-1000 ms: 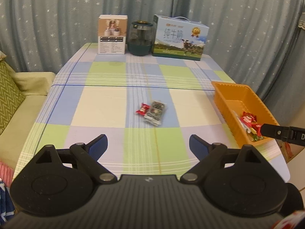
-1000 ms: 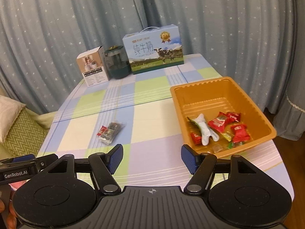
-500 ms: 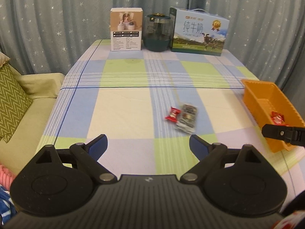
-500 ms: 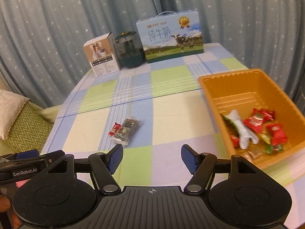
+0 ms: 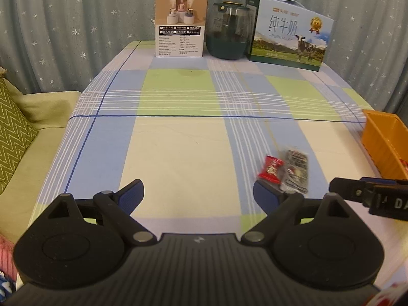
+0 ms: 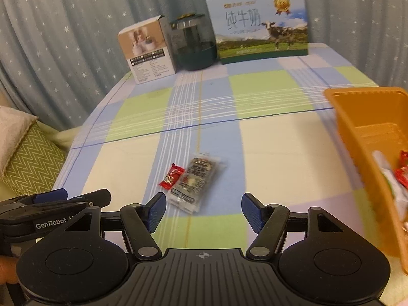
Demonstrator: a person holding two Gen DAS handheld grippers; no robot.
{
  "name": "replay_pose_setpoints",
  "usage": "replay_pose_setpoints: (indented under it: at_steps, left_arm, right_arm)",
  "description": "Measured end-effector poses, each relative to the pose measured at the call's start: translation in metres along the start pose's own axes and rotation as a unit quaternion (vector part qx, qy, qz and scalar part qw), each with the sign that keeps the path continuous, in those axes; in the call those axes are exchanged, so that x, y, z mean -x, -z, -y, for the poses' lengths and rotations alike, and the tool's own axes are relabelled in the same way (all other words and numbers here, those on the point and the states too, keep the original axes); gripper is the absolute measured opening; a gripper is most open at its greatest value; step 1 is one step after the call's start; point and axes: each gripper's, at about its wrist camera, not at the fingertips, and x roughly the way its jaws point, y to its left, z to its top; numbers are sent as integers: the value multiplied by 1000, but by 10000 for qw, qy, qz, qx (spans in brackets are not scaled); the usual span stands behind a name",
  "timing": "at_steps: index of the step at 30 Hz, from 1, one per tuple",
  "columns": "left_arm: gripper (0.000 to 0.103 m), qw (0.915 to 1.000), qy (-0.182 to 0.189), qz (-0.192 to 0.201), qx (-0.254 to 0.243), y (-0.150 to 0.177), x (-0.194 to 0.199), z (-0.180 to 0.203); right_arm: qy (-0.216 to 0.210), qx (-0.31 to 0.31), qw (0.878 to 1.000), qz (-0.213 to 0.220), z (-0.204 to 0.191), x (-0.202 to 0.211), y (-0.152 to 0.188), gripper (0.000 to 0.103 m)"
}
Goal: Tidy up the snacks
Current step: 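Move both grippers toward the clear packet and small red candy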
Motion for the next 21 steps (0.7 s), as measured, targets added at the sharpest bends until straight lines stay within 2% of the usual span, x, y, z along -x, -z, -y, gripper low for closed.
replay_pose_setpoints:
  at_steps: [2,9,19,21]
  left_arm:
    - [92,10000,11,39,41,-1,-8,-4]
    - [92,9999,31,-9,133,-5,-28,-14]
    - [92,9997,72,-123,187,-5,-34,-14]
    - [92,9997,121,-127,165,-4,-34,-12]
  right_arm:
    - [18,-13,10000,-38,-1,-14,-3,52]
    - [21,-67,9999,-131,-4,-51,-9,50]
    - [288,296,9989,-216,-14,-78,-9,50]
    - [301,435,9984,-188,-12,-77,-8,42]
